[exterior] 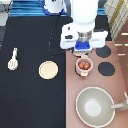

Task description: Take the lid off the pot, put the pot on the plate, and use the tool to push the pot to the front of the table.

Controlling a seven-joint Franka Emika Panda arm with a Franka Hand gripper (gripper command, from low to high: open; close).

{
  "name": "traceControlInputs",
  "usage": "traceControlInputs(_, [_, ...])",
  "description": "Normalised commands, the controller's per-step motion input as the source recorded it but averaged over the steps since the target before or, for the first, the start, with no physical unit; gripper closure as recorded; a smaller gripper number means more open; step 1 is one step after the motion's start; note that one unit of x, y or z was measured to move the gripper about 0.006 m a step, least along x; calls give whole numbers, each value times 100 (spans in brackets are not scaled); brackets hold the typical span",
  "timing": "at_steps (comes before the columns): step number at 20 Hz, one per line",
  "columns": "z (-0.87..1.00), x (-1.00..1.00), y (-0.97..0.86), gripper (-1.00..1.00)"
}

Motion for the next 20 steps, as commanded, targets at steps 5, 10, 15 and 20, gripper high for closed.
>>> traceControlInputs(5, [-53,22,-27,-100])
traceControlInputs(10, [-53,1,-10,-100])
traceControlInputs(15, [-48,9,-1,-100])
traceControlInputs(20, [-37,19,0,-100])
